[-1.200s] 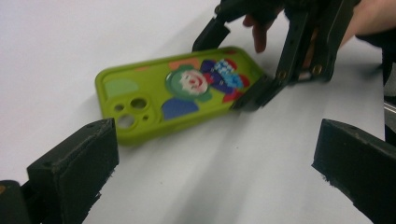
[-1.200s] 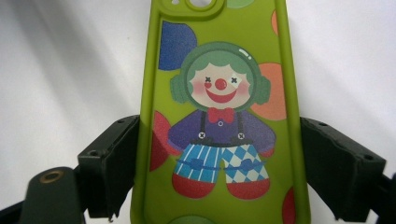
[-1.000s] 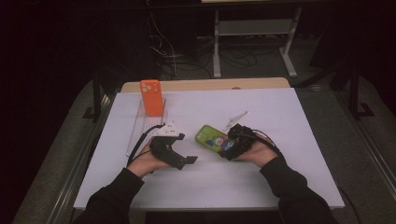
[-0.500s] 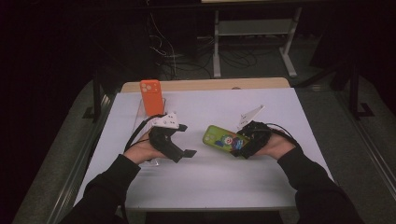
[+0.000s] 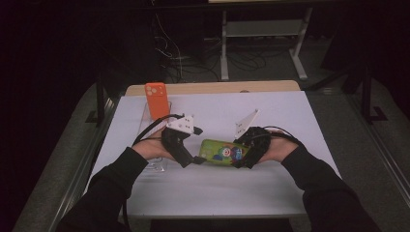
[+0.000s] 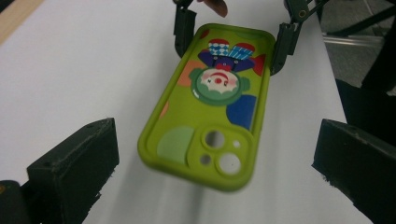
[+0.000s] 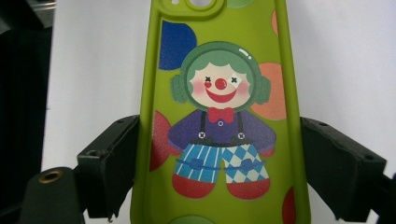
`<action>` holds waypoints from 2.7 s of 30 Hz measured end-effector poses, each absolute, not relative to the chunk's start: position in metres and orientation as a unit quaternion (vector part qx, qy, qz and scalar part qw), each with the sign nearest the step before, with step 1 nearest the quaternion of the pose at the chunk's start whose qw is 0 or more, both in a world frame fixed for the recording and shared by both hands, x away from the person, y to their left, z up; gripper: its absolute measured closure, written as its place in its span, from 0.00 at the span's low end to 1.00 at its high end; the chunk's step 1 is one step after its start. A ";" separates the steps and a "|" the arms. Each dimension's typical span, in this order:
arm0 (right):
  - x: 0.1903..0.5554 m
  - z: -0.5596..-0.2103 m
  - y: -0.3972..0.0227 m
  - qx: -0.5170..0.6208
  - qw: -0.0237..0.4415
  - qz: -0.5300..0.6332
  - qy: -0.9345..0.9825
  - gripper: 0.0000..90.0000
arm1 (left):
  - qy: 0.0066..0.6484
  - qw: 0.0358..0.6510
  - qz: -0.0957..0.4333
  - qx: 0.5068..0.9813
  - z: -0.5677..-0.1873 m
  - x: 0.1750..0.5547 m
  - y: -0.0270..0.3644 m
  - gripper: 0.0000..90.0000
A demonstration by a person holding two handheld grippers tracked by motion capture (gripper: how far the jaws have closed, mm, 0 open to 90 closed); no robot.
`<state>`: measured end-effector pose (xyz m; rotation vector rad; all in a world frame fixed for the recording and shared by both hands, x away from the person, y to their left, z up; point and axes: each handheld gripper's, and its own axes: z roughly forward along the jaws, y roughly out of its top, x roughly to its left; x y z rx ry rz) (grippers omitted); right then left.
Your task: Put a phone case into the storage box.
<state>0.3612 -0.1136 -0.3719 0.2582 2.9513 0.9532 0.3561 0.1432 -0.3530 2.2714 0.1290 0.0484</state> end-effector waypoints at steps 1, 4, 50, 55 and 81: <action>0.360 -0.372 -0.111 0.077 0.011 0.305 0.949 0.17 | 0.048 0.418 0.017 0.907 -0.354 0.356 0.142 0.00; 0.358 -0.372 -0.105 0.065 0.007 0.303 0.951 0.17 | 0.036 0.403 0.013 0.914 -0.359 0.354 0.137 0.00; 0.348 -0.358 -0.106 0.079 -0.005 0.364 0.928 0.03 | 0.095 0.356 -0.030 0.929 -0.382 0.342 0.130 0.17; 0.347 -0.364 -0.119 0.137 0.017 0.386 0.912 0.02 | 0.130 0.353 -0.004 0.926 -0.377 0.339 0.134 0.17; 0.326 -0.405 -0.143 0.349 0.082 0.410 0.839 0.00 | 0.260 0.351 0.050 0.898 -0.381 0.346 0.136 0.17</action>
